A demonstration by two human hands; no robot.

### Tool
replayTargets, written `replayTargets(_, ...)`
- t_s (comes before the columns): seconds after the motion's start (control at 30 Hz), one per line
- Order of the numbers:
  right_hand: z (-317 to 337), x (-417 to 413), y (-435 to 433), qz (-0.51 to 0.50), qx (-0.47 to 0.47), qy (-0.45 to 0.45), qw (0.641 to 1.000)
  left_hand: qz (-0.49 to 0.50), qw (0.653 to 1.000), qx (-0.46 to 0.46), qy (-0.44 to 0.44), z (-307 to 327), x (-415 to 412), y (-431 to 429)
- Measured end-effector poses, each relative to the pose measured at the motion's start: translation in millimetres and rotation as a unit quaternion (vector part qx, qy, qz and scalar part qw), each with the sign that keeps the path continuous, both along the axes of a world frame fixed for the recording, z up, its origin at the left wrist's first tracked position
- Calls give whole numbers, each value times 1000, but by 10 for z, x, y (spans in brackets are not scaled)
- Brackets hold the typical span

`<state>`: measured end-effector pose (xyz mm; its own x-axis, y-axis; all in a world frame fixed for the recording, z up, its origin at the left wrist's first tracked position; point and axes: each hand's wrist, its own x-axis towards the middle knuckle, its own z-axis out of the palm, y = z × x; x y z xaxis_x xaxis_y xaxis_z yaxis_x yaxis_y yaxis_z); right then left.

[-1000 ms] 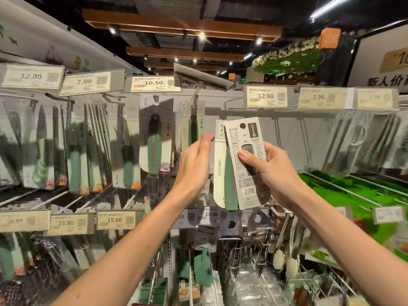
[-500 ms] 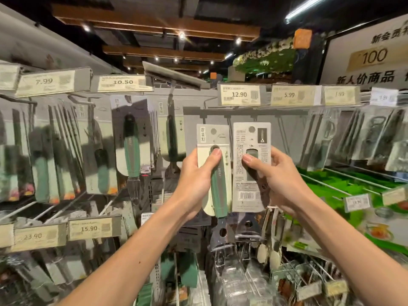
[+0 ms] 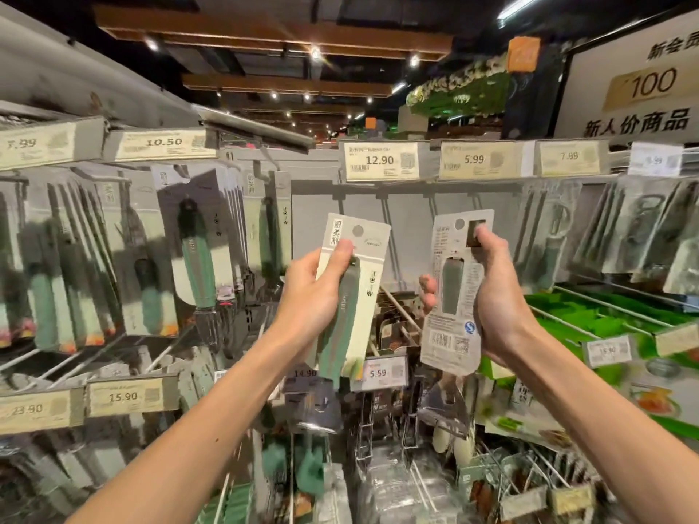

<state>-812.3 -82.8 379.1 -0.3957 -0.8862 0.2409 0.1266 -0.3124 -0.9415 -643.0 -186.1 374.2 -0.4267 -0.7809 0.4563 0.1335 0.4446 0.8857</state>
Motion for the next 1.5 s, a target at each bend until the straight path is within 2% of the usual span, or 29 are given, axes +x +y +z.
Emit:
replayTargets(0.17,25,-123,-41,20,33,102,994,41,990,-85,-101,213,30,-31)
replayTargets(0.27,37,-145,-68,22,55,150,987,69,965,-196,-158,404,35,-46)
replayTargets(0.37,76,-144,-135,-3,54,228,972,163,905,-334,-207,586,67,-51)
replayTargets(0.47,133,-189,-230,-37,40,293,955,233,834,-432,-253,729,164,-54)
replayTargets(0.6,234,-171,-316,-80,12,389,918,303,756,-457,-358,926,245,-56)
replayTargets(0.83,341,-27,-704,-194,-42,473,859,344,701,-464,-418,1084,271,-58)
replayTargets(1.0,314,25,-860,-267,-58,460,845,338,698,-469,-422,1085,271,-93)
replayTargets(1.17,315,36,-811,-367,-72,487,790,311,716,-468,-414,1061,247,-133)
replayTargets(1.3,246,-6,-760,-393,-40,528,752,310,720,-464,-412,1045,236,-145)
replayTargets(1.37,226,2,-824,-379,-32,535,754,314,722,-463,-407,1031,233,-145)
replayTargets(1.5,234,-53,-1070,-329,1,524,785,305,725,-466,-406,1003,229,-207)
